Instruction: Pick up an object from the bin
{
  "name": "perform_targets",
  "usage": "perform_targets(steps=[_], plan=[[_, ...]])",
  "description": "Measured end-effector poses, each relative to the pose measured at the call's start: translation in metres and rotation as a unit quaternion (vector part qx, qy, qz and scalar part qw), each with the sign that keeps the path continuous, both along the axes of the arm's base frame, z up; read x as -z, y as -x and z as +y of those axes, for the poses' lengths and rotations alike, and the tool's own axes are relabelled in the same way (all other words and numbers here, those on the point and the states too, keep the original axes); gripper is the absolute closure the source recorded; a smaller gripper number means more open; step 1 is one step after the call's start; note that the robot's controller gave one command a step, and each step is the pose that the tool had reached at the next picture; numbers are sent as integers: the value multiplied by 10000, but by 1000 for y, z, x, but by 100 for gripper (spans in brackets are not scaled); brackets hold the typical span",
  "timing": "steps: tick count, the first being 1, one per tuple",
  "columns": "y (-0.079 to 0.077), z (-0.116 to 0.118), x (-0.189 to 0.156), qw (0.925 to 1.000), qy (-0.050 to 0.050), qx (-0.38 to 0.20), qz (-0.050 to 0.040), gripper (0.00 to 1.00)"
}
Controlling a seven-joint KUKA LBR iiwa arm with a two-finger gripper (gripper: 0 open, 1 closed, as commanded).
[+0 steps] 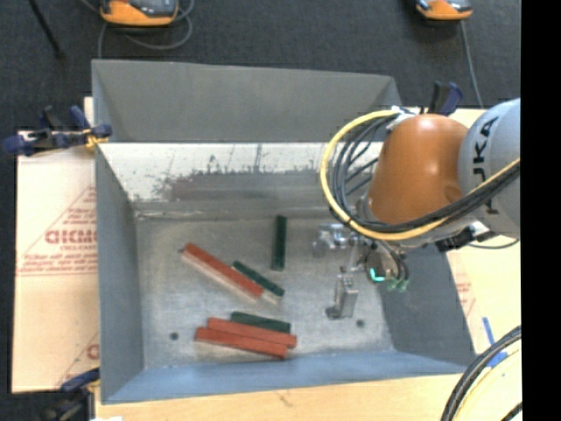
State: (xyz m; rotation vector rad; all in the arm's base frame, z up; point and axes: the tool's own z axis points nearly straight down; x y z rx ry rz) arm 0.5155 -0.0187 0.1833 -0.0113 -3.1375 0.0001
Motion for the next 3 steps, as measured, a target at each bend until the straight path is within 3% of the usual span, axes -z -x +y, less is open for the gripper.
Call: perform_targets(steps=[1, 2, 3], plan=[[-52, 1, 113, 9932, 7, -1165, -78, 0], [-42, -8, 110, 9627, 10, -2706, -68, 0], [-23, -39, 112, 9054, -8, -4246, -8, 0]])
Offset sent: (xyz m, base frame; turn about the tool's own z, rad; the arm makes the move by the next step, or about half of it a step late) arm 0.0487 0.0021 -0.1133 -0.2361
